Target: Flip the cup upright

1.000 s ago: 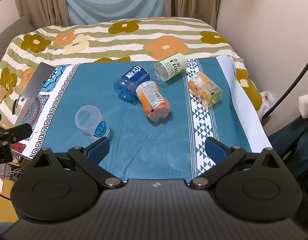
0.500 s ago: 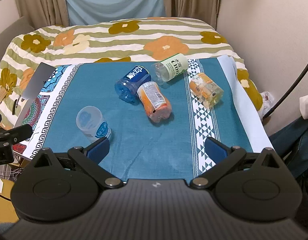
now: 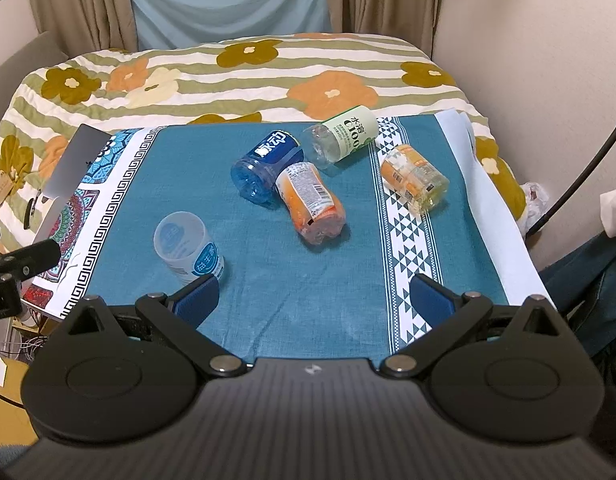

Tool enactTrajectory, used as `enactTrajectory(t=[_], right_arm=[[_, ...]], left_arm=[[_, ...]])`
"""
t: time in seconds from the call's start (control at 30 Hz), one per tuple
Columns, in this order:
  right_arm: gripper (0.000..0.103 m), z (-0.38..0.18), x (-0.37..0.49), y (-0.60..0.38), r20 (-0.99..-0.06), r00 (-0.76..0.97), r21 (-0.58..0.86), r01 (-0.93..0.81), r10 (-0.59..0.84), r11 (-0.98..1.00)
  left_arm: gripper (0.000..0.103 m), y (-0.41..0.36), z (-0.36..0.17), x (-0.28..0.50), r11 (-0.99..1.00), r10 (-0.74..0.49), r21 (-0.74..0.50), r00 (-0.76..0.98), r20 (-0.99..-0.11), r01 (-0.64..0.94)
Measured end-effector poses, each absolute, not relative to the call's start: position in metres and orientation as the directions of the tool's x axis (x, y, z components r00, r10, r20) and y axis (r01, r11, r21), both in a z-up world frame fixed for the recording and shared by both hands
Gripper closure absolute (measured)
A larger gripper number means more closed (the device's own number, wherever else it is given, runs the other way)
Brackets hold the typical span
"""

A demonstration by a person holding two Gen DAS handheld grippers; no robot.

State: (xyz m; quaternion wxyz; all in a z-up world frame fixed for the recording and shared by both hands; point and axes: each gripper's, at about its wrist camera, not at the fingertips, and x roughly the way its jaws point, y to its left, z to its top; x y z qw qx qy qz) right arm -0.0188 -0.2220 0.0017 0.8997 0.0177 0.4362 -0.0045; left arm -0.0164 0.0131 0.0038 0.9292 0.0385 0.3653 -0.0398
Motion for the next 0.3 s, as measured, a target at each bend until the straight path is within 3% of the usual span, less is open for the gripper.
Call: enactTrajectory(t=[0.3], right_arm=[[0.000,0.0018,-0.0187,-0.2217,-0.785,0.619,0.028,0.025,0.007,0.999]], left_arm=[[0.000,0.0131,0.0035,-0.0179,0.993,-0.039,0.058,0.736,-0.676,0.106]])
